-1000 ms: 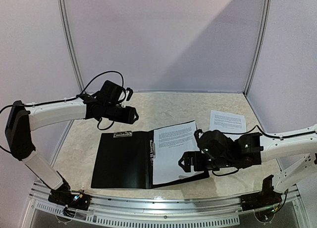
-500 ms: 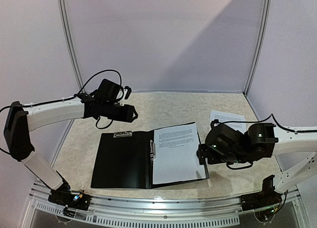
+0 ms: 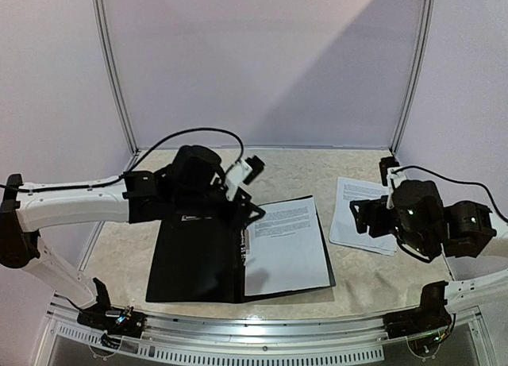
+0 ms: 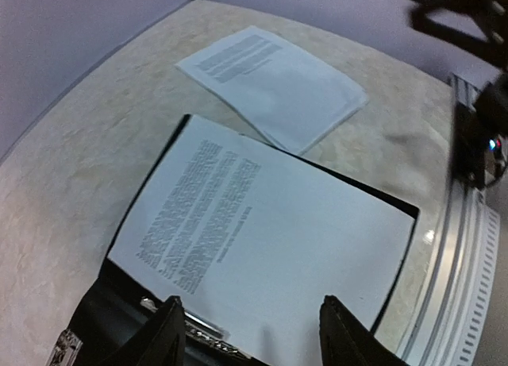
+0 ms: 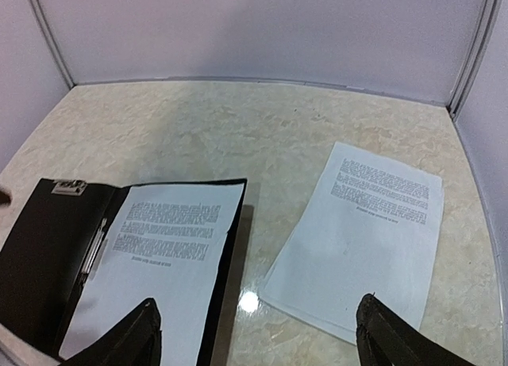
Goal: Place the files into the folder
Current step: Adjust the file in the spring clip on the folder.
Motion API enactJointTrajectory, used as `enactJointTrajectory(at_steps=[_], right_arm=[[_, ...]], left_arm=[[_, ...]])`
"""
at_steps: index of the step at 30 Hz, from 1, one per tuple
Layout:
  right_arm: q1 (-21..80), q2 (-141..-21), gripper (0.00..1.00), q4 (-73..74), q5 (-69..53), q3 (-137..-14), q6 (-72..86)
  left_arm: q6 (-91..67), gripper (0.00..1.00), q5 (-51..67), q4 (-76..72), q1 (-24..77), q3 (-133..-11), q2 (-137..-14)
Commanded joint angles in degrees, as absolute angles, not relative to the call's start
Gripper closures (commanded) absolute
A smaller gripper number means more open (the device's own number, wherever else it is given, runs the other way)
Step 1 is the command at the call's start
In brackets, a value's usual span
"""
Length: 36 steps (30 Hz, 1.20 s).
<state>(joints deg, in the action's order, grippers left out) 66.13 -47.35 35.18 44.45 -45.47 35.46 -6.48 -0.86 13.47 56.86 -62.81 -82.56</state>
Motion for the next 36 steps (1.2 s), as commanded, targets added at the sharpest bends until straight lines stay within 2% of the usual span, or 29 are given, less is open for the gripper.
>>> enactJointTrajectory(at_steps=[1, 6, 11, 14, 22, 27, 36], right_arm=[[60.0, -56.5, 0.20, 32.6, 39.6, -51.8, 25.5], [44.3, -66.4, 0.32, 28.4, 17.8, -54.3, 26.4], [39.6, -75.4, 0.40, 25.8, 4.3, -56.8, 26.8], [39.6, -79.9, 0.47, 23.1, 1.2, -57.5, 26.8], [38.6, -87.8, 0.56, 21.5, -4.5, -61.0, 27.9], [38.4, -92.6, 0.57, 22.9, -5.6, -63.2, 28.5], [38.5, -93.9, 0.54, 24.3, -3.8, -63.4, 29.5]], left_arm=[[5.3, 0.42, -9.3, 14.8, 66.3, -60.9, -83.0], [12.7, 0.42, -11.8, 16.8, 74.5, -60.0, -83.2], [13.5, 0.42, -12.1, 14.7, 75.3, -57.4, -82.6], [12.3, 0.42, -11.3, 11.9, 75.3, -54.9, -81.9], [11.3, 0.42, -15.7, 8.0, 75.0, -50.4, -80.4], [10.9, 0.42, -16.4, 6.5, 74.1, -48.7, -79.6], [10.9, 0.42, -16.2, 6.0, 72.7, -48.5, -80.0]])
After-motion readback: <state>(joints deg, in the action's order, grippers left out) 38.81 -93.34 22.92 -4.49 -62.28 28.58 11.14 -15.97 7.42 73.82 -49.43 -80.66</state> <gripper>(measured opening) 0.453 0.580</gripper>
